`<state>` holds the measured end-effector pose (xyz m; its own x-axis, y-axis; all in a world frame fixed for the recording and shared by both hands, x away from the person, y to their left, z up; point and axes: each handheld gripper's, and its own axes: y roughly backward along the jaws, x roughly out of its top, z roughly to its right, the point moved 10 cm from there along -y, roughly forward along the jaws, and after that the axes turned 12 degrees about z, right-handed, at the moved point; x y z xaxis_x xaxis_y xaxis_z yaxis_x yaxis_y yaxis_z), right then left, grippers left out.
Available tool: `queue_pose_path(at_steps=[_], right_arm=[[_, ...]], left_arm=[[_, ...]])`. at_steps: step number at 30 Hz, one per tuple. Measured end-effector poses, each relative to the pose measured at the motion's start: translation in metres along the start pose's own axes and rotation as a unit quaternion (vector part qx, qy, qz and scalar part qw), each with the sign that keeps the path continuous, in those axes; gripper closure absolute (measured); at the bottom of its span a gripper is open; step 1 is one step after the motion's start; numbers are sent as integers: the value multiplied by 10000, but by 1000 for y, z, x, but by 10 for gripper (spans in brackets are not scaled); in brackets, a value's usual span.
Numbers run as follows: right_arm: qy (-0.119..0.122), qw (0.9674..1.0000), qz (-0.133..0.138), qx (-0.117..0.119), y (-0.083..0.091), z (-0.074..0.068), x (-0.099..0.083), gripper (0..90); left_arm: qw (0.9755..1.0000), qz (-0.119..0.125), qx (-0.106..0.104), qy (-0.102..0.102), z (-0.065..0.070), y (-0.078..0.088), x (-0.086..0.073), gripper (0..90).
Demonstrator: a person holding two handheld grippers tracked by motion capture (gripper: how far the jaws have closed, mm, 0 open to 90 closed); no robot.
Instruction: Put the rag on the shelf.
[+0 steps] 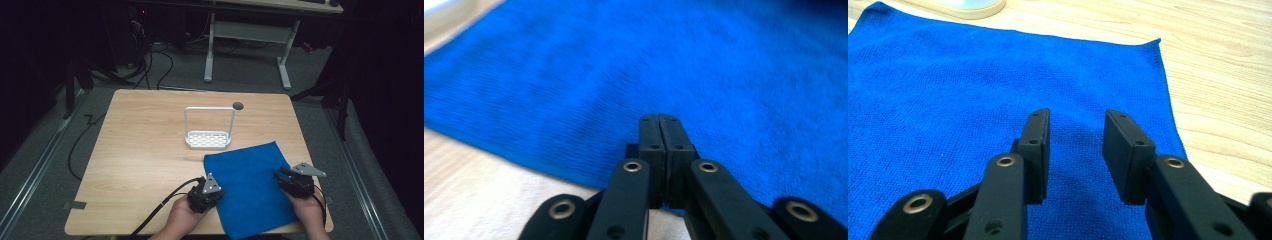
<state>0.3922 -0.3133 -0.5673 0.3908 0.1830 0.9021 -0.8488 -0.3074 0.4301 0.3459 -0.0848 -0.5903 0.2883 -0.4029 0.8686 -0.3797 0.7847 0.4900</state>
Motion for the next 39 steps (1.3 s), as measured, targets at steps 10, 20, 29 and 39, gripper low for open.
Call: queue_pose_path(at_steps=[10,20,29,39], right_arm=[[-92,9999,37,25,3,0,2,644],[-97,9998,78,134,5,-6,3,696],[94,9986,-175,484,-10,-28,-3,824],[229,9974,-385,570,-33,-41,-4,858]], left_arm=[[9998,-208,-28,54,-7,13,-12,900],[9992,-364,97,93,-30,42,-27,899],[9974,-340,535,343,-65,71,-40,894],[9943,35,762,743,-84,67,-27,805]])
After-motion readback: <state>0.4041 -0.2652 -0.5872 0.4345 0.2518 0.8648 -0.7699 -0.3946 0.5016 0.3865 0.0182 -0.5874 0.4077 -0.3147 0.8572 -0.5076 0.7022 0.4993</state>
